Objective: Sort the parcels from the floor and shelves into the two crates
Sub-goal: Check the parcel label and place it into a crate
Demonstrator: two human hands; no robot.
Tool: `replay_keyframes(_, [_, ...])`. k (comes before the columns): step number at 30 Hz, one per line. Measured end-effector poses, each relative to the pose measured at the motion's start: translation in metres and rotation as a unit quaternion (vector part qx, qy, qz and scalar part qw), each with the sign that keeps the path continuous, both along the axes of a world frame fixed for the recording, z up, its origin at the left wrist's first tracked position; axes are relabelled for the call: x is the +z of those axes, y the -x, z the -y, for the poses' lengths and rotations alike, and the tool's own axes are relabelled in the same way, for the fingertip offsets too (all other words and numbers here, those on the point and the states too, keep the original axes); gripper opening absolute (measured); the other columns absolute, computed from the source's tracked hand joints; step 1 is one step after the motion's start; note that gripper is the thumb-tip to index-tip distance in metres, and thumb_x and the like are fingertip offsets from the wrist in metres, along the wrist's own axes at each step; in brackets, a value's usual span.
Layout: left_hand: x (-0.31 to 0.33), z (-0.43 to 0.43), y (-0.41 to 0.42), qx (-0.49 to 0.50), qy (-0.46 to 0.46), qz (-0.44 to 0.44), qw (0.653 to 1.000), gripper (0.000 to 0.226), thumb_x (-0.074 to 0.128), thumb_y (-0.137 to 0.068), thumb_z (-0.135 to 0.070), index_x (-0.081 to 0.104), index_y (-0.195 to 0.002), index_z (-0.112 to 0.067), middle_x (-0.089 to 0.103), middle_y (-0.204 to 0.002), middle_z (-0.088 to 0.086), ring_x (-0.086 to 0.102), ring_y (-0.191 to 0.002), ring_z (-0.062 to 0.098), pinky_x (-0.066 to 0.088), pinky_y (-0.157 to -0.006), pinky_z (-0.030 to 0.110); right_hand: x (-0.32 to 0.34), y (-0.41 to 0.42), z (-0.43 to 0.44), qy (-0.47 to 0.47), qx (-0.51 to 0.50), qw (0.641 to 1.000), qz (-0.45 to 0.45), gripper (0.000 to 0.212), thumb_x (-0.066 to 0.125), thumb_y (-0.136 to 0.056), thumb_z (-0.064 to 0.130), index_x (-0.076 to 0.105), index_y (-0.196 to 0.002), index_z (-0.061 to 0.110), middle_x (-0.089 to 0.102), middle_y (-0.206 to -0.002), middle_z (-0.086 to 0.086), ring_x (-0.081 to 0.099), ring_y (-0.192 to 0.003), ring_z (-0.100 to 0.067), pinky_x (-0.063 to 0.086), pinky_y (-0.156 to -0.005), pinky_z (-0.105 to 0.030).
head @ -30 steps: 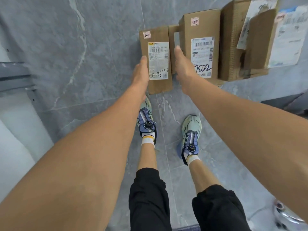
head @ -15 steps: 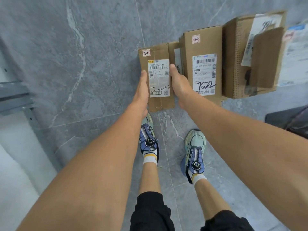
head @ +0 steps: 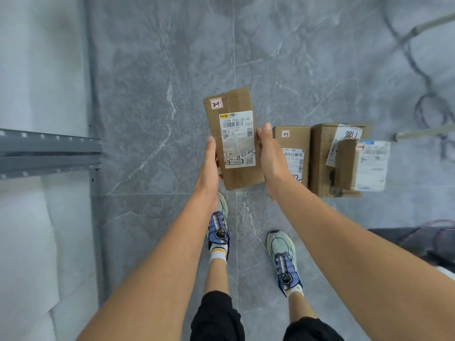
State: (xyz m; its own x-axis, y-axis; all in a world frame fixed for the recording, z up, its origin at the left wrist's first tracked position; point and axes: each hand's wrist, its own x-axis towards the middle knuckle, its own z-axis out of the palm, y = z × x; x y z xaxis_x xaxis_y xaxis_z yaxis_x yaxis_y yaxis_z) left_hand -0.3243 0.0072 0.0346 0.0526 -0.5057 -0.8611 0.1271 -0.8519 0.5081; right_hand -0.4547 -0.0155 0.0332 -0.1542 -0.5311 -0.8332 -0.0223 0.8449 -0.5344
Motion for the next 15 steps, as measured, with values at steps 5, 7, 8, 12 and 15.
replay_keyframes(5, [0.096,0.007,-0.008,0.044,0.081,-0.003,0.996,0.061,0.023,-0.100,-0.072,0.061,-0.137,-0.041,0.069,-0.128,-0.018,0.060,-0.123,0.004,0.040,-0.114,0.046,0.098,-0.010,0.011,0.075,0.036,0.997,0.003,0.055,0.019,-0.108,0.065,0.068,-0.116,0.043,0.069,-0.108,0.022,0.060,-0.098,0.006,0.042,-0.082,-0.022])
replay_keyframes(7, [0.139,0.007,-0.012,0.060,0.114,-0.005,0.992,0.059,0.022,-0.101,-0.071,0.061,-0.136,-0.042,0.068,-0.128,-0.020,0.059,-0.125,0.005,0.040,-0.114,0.045,0.141,-0.015,0.015,0.111,0.049,0.993,0.014,0.055,0.020,-0.108,0.066,0.071,-0.116,0.048,0.076,-0.114,0.018,0.068,-0.109,-0.004,0.049,-0.093,-0.031])
replay_keyframes(8, [0.161,0.006,-0.013,0.069,0.129,-0.003,0.989,0.059,0.021,-0.101,-0.071,0.061,-0.136,-0.043,0.068,-0.129,-0.020,0.058,-0.126,0.005,0.039,-0.114,0.046,0.164,-0.017,0.018,0.125,0.056,0.990,0.020,0.054,0.020,-0.108,0.065,0.072,-0.115,0.049,0.077,-0.114,0.018,0.069,-0.109,-0.003,0.050,-0.094,-0.033])
replay_keyframes(12, [0.257,-0.007,-0.028,0.111,0.187,0.012,0.976,0.059,0.024,-0.100,-0.072,0.058,-0.139,-0.044,0.067,-0.131,-0.020,0.056,-0.129,0.004,0.037,-0.116,0.047,0.261,-0.030,0.016,0.188,0.112,0.975,0.030,0.053,0.021,-0.108,0.065,0.072,-0.115,0.050,0.077,-0.115,0.020,0.068,-0.112,-0.003,0.050,-0.101,-0.038])
replay_keyframes(15, [0.329,-0.028,-0.036,0.144,0.226,0.027,0.963,0.056,0.024,-0.102,-0.068,0.060,-0.136,-0.043,0.068,-0.129,-0.020,0.058,-0.125,0.002,0.039,-0.115,0.045,0.332,-0.040,0.005,0.223,0.154,0.961,0.049,0.051,0.022,-0.109,0.065,0.071,-0.119,0.052,0.076,-0.119,0.020,0.067,-0.116,-0.003,0.047,-0.100,-0.035])
